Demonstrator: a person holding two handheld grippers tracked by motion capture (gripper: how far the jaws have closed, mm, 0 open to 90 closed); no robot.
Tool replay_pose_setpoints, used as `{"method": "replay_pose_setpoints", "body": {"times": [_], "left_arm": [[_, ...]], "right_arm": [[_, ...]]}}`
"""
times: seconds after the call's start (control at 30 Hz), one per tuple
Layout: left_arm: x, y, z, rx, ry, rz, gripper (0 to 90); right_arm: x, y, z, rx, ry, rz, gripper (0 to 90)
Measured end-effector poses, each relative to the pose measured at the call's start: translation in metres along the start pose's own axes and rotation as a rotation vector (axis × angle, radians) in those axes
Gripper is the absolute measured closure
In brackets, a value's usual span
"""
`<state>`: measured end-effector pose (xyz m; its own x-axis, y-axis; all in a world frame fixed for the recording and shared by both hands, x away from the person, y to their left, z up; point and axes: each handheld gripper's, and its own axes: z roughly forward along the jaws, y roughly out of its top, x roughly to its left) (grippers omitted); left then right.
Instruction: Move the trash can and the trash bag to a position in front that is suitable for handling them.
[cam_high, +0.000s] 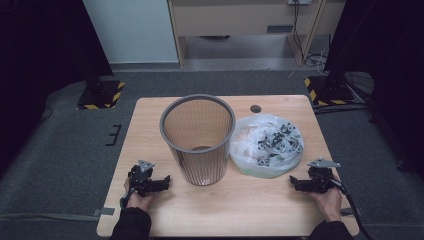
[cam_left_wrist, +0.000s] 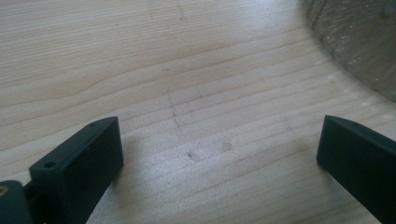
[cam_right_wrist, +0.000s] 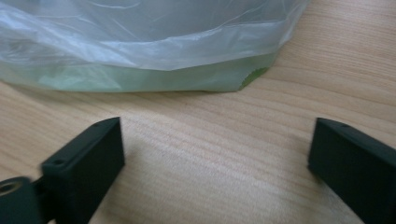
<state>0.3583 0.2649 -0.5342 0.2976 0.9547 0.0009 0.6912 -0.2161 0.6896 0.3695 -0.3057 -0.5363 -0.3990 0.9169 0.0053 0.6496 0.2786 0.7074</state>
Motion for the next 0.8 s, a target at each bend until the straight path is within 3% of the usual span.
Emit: {"method": "replay_pose_setpoints", "body": {"times": [0.07, 0.33, 0.47, 0.63, 0.8], "left_arm": [[0.000, 0.003, -0.005, 0.025, 0.005, -0.011, 9.2], [0.004, 0.010, -0.026, -0.066, 0.019, -0.059, 21.9], [0.006, 0.014, -0.036, -0.111, 0.015, -0.089, 26.5], [0.003, 0.018, -0.045, -0.147, -0.009, -0.081, 31.4], [-0.001, 0.026, -0.056, -0.202, -0.009, -0.061, 33.4]], "right_arm": [[0.001, 0.000, -0.004, -0.006, -0.015, -0.020, 9.3], [0.007, 0.011, -0.030, -0.156, -0.012, 0.047, 21.6], [0.009, 0.015, -0.040, -0.215, 0.002, 0.045, 24.7], [0.010, 0.020, -0.045, -0.251, 0.016, 0.049, 24.7], [0.013, 0.025, -0.049, -0.272, 0.006, 0.001, 24.5]]}}
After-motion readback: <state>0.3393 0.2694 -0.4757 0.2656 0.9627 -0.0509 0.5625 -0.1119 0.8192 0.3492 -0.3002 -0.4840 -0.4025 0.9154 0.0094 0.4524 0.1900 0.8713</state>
